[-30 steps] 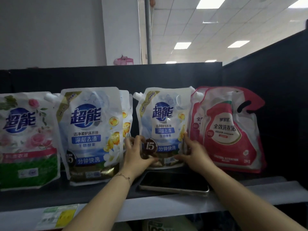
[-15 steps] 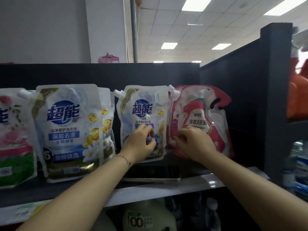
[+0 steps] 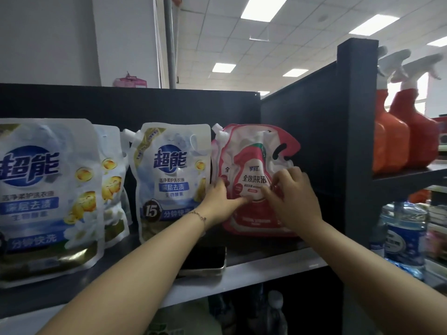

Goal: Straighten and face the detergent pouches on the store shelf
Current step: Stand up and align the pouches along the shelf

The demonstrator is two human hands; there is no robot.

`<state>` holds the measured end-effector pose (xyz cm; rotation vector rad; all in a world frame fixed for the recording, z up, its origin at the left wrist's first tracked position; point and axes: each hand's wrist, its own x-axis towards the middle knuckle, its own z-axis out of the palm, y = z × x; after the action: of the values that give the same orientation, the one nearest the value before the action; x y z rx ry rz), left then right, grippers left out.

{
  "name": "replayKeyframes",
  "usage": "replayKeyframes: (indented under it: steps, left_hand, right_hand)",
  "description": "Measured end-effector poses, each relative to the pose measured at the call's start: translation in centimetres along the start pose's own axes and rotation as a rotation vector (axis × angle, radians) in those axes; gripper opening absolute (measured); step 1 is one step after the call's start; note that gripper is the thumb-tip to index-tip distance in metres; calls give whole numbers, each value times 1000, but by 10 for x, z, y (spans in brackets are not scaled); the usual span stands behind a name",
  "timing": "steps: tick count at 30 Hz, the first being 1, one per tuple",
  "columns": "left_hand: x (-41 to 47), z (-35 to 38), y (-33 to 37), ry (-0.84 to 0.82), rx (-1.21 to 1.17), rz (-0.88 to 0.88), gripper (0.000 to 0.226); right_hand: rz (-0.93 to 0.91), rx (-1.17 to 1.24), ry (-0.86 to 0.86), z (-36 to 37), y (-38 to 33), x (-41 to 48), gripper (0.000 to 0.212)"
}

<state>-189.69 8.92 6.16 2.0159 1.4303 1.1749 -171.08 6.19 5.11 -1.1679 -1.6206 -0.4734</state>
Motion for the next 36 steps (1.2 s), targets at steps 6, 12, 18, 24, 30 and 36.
replayKeyframes:
  steps: [6, 12, 18, 24, 30, 36]
  left_hand:
    - [19, 11, 1, -9, -363, -85, 84]
    - [43, 15, 7, 114, -438, -148, 49]
    - [41, 12, 5, 171, -264, -102, 30]
    - [35, 8, 2, 197, -180, -64, 23]
    - [17, -9, -2, 322, -138, -109, 24]
    - [18, 4, 6, 223, -29, -181, 28]
  right_hand:
    - [-103, -133, -189, 9, 11, -12, 52]
    - [-15, -223, -383, 23, 19, -14, 65]
    - [44, -216, -518, 26, 26, 0, 70]
    - [146, -170, -622, 35, 35, 15, 72]
    - [299, 115, -552, 50, 29, 17, 77]
    - [396, 416, -349, 46, 28, 16, 91]
